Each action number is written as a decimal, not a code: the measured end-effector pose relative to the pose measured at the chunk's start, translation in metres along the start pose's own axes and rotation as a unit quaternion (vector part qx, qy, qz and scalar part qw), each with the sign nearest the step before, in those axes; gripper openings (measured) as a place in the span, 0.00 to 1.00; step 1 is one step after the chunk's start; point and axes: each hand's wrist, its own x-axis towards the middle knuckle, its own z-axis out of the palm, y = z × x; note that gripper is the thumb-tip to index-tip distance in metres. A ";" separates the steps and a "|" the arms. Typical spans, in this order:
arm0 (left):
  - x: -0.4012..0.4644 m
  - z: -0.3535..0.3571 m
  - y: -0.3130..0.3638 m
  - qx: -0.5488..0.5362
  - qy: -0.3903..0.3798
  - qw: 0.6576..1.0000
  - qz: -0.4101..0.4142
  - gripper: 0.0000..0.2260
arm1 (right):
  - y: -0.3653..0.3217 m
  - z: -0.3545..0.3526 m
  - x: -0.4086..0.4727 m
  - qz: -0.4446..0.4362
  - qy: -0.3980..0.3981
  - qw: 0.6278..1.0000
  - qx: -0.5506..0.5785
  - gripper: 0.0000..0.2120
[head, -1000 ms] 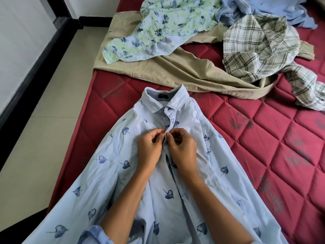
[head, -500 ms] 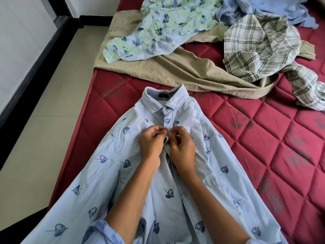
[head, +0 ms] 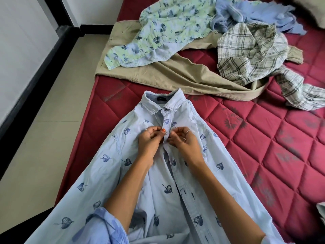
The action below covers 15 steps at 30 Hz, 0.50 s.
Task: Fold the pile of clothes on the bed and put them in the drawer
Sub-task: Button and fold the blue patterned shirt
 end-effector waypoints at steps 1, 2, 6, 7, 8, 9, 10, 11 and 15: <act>-0.001 0.000 0.000 0.001 -0.007 1.000 0.006 0.06 | 0.002 -0.001 -0.008 -0.035 0.003 0.996 -0.079 0.05; -0.003 -0.001 0.001 0.004 -0.013 1.000 0.012 0.06 | 0.003 -0.003 -0.018 -0.064 0.005 0.985 -0.158 0.07; -0.015 -0.004 0.000 0.038 -0.022 0.998 0.044 0.08 | 0.015 -0.010 -0.056 -0.130 0.007 0.933 -0.336 0.14; -0.021 -0.005 -0.002 0.065 -0.023 0.996 0.062 0.09 | 0.017 -0.012 -0.062 -0.133 0.007 0.921 -0.365 0.16; -0.028 -0.006 -0.004 0.096 -0.026 0.991 0.084 0.11 | 0.017 -0.014 -0.066 -0.131 0.005 0.910 -0.394 0.17; -0.036 -0.007 -0.008 0.121 -0.032 0.986 0.108 0.14 | 0.020 -0.015 -0.068 -0.128 0.005 0.898 -0.420 0.19; -0.046 -0.009 -0.011 0.140 -0.037 0.981 0.129 0.16 | 0.020 -0.015 -0.069 -0.135 0.006 0.886 -0.443 0.20; -0.057 -0.011 -0.016 0.152 -0.040 0.977 0.146 0.17 | 0.020 -0.014 -0.070 -0.154 0.011 0.873 -0.463 0.20; -0.076 -0.022 -0.031 0.236 -0.025 0.948 0.212 0.17 | 0.025 -0.005 -0.070 -0.206 0.034 0.846 -0.491 0.14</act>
